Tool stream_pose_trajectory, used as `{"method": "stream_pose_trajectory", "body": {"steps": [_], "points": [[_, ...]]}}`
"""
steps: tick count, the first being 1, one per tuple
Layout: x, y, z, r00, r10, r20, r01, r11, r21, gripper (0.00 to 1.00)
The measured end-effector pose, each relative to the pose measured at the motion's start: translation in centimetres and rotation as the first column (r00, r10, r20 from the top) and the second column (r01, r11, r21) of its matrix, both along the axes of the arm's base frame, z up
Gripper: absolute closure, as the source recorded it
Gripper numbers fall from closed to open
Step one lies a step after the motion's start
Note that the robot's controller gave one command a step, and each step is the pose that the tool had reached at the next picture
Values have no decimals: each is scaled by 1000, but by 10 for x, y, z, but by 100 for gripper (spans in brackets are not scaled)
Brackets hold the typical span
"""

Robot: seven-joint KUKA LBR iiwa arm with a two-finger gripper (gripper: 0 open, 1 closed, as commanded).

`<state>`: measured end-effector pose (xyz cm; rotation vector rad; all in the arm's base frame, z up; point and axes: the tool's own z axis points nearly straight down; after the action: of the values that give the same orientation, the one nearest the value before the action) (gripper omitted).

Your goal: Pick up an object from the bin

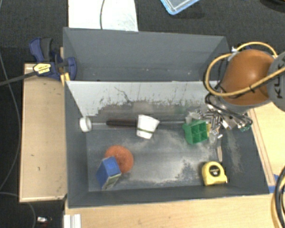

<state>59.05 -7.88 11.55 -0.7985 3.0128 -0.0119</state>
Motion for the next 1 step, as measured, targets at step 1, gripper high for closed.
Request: {"method": "stream_pose_trajectory", "body": {"steps": [1], "points": [[0, -21, -14, 999, -51, -1, 51, 999, 2, 0]]}}
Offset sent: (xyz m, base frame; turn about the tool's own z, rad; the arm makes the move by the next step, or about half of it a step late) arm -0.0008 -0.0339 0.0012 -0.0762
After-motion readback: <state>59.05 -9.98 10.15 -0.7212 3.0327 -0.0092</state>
